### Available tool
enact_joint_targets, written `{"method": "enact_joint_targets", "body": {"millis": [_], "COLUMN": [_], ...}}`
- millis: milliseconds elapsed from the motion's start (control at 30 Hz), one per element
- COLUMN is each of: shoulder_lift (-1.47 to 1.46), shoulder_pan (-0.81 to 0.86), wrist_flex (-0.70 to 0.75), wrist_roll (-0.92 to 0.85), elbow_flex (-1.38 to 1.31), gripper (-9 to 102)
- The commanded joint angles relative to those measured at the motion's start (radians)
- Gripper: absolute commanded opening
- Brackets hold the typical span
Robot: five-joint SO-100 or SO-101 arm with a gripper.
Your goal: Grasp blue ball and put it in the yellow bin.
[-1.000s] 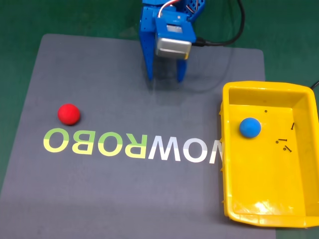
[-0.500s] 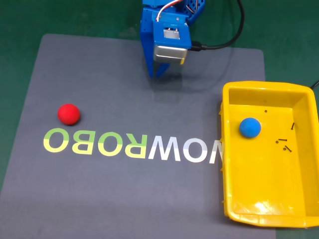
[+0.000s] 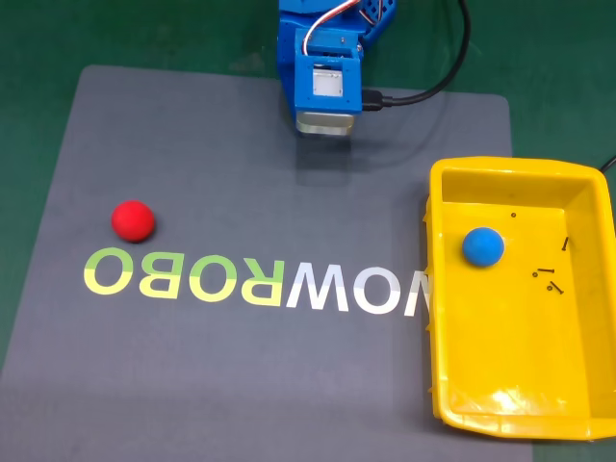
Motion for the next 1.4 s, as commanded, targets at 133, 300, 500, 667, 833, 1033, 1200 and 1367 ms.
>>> {"method": "enact_joint_targets", "body": {"millis": [133, 300, 500, 667, 833, 1033, 1200, 1367], "shoulder_lift": [0.014, 0.014, 0.015, 0.015, 0.015, 0.015, 0.015, 0.015], "shoulder_pan": [-0.005, -0.005, 0.003, 0.023, 0.023, 0.023, 0.023, 0.023], "wrist_flex": [0.067, 0.089, 0.095, 0.095, 0.094, 0.094, 0.094, 0.092], "wrist_roll": [0.012, 0.020, 0.014, -0.002, 0.000, -0.009, 0.000, 0.000], "elbow_flex": [0.032, 0.032, 0.032, 0.032, 0.032, 0.032, 0.032, 0.032], "gripper": [0, 0, 0, 0, 0, 0, 0, 0]}}
